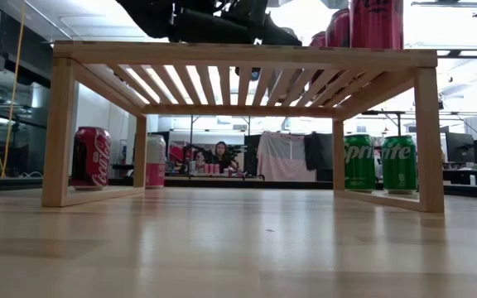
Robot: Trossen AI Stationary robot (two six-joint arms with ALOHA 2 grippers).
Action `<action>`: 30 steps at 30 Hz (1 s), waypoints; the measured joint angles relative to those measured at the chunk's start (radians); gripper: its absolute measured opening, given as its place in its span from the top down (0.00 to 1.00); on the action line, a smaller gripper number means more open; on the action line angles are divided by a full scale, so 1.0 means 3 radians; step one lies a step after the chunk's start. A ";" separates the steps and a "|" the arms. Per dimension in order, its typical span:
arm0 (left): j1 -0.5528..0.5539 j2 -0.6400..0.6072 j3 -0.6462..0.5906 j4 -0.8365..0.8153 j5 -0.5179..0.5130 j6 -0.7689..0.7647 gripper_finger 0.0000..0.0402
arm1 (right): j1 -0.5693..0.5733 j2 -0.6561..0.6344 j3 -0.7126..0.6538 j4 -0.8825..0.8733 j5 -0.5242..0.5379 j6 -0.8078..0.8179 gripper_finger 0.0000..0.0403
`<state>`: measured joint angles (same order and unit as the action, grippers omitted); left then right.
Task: Place canned beverage on shelf
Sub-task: Put the bottom left silver soda can on the shelf
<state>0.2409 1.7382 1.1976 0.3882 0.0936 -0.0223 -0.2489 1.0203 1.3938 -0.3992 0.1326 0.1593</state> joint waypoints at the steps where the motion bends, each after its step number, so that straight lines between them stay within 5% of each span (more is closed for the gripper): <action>1: 0.0000 0.0000 0.0000 0.0000 -0.0002 0.0000 0.30 | 0.0000 0.0000 0.0000 0.0000 0.0000 0.0000 0.02; 8: 0.0000 0.0000 0.0000 -0.0020 -0.0005 -0.0054 0.04 | 0.0000 0.0000 0.0000 0.0000 0.0000 0.0002 0.02; 23: 0.0048 -0.0298 0.0000 -0.0088 -0.0006 -0.0044 0.10 | 0.0000 0.0001 0.0000 0.0001 0.0001 0.0002 0.02; 30: 0.0109 -0.0841 -0.0001 -0.0786 -0.0019 -0.0216 0.09 | 0.0000 0.0001 0.0000 0.0001 0.0001 0.0003 0.02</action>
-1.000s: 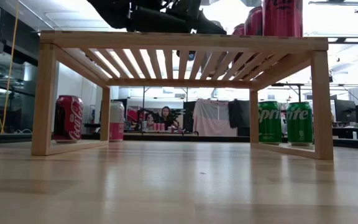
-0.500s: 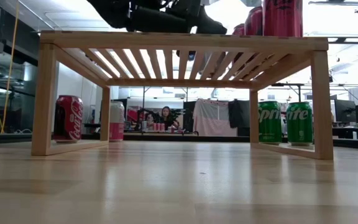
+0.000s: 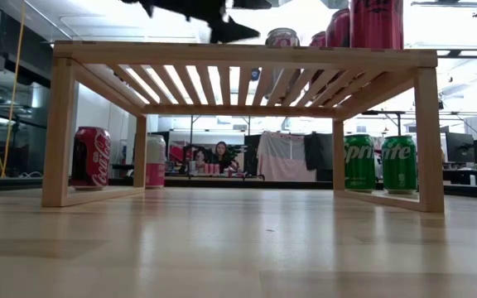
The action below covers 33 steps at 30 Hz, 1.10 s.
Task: Place canned beverage on shelf
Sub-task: Put the bottom left silver soda can on the shelf
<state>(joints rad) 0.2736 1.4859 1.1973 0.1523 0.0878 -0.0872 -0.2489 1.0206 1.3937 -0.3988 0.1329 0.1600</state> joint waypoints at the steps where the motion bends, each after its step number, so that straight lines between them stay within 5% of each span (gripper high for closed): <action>1: -0.0022 -0.0095 0.0000 -0.0109 0.0001 -0.0072 0.09 | 0.0000 0.0000 0.0001 0.0000 0.0000 0.0000 0.02; 8: -0.0408 -0.0782 0.0000 -0.0654 -0.0092 -0.0257 0.09 | 0.0000 0.0000 0.0000 0.0000 -0.0001 -0.0008 0.02; 17: -0.0902 -0.1451 -0.0001 -0.0749 -0.0768 -0.0255 0.09 | 0.0000 0.0000 0.0001 -0.0027 -0.0001 -0.0037 0.02; 33: -0.0966 -0.1658 -0.0001 -0.0771 -0.1053 -0.0225 0.09 | 0.0000 0.0000 0.0000 -0.0174 -0.0003 -0.0038 0.02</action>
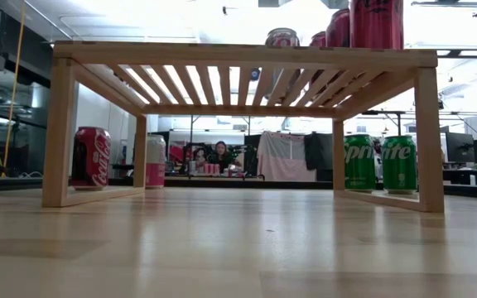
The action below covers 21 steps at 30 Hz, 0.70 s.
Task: Place canned beverage on shelf
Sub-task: Put the bottom left silver soda can on the shelf
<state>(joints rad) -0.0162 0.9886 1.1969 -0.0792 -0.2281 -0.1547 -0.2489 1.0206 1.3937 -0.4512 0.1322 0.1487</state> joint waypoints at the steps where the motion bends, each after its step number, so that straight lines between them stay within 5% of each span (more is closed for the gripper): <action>1: 0.0000 0.0000 0.0000 0.0000 0.0000 0.0000 0.09 | 0.0000 0.0000 0.0000 -0.0003 0.0000 -0.0001 0.02; 21: 0.0013 0.0001 0.0000 0.0004 -0.0001 0.0004 0.09 | 0.0000 0.0000 0.0000 -0.0004 -0.0001 0.0025 0.02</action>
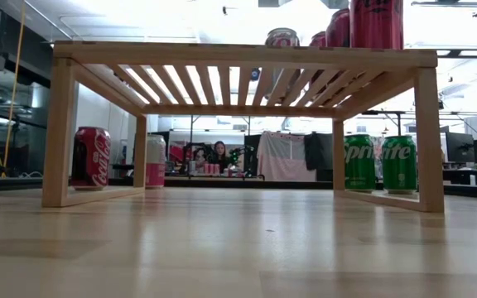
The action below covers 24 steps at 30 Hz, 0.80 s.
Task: Place canned beverage on shelf
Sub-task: Put the bottom left silver soda can on the shelf
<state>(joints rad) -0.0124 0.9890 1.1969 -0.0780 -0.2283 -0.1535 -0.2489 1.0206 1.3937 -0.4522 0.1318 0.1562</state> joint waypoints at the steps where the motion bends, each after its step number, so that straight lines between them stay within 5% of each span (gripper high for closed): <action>1: 0.0000 0.0000 0.0000 0.0000 0.0000 0.0000 0.09 | 0.0000 0.0000 0.0000 0.0000 0.0000 0.0000 0.02; 24: -0.0001 -0.0346 -0.0004 -0.0802 0.0488 -0.0271 0.09 | 0.0000 0.0000 0.0001 -0.0139 0.0001 0.0363 0.02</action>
<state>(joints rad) -0.0128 0.8853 1.1958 -0.3185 -0.0818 -0.2349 -0.2489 1.0206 1.3941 -0.4940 0.1322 0.2653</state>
